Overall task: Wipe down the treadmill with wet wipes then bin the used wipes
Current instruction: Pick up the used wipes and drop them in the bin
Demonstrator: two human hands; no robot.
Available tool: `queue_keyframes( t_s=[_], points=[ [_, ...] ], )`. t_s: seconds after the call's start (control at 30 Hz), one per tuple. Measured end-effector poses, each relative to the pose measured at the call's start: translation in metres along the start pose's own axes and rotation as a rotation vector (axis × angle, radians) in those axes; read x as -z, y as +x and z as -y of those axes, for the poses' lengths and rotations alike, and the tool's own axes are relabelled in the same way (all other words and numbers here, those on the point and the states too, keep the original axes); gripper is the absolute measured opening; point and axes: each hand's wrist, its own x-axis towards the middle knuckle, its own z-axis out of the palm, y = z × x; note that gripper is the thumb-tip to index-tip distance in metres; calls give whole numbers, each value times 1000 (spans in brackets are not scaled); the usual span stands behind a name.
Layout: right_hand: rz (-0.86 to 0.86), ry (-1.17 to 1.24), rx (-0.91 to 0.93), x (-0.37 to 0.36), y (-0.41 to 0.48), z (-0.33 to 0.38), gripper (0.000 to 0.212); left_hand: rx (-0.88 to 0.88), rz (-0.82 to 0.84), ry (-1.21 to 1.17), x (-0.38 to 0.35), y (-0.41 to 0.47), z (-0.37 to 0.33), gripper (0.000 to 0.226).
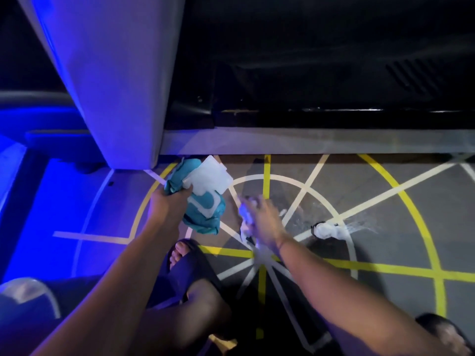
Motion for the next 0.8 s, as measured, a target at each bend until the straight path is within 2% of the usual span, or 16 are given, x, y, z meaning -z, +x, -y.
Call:
queue_keyframes(
  t_s=[0.03, 0.1, 0.23, 0.27, 0.33, 0.37, 0.4, 0.43, 0.47, 0.5, 0.53, 0.6, 0.7, 0.73, 0.8],
  points=[
    [81, -111, 102, -6, -2, 14, 75, -1, 0, 5, 2, -2, 1, 37],
    [200, -258, 183, -18, -16, 26, 61, -6, -6, 17, 5, -4, 4, 35],
    [256, -331, 126, -20, -44, -1, 53, 4, -1, 13, 9, -5, 6, 37],
    [229, -307, 101, -13, -47, -11, 45, 2, -1, 2, 8, -5, 6, 36],
    [108, -117, -111, 7, -48, -29, 21, -2, -2, 1, 3, -3, 3, 35],
    [12, -108, -256, 18, -49, -40, 18, -10, 1, 17, 1, -4, 2, 34],
    [-57, -115, -409, 28, -54, -54, 20, -15, 4, 33, -2, -4, 1, 32],
    [-172, -23, -564, 34, -62, -69, 30, -13, 9, 41, -4, -6, 0, 31],
    [-225, 23, -685, 37, -71, -84, 48, -9, 15, 46, -6, -8, -2, 31],
    [-203, 26, -754, 39, -81, -92, 60, -5, 23, 52, -8, -10, -3, 31],
    [-163, -3, -798, 36, -90, -99, 64, -2, 30, 54, -10, -12, -4, 31],
    [-165, 56, -857, 25, -97, -104, 58, 6, 52, 48, -12, -16, -6, 32],
    [-257, 386, -917, 13, -96, -88, 38, -5, 54, 32, -7, -22, -6, 34],
    [-250, 451, -885, 11, -97, -81, 33, -10, 53, 20, -5, -24, -6, 32],
    [-165, 405, -721, 7, -99, -73, 29, -24, 53, -7, -2, -29, -7, 24]
  ],
)
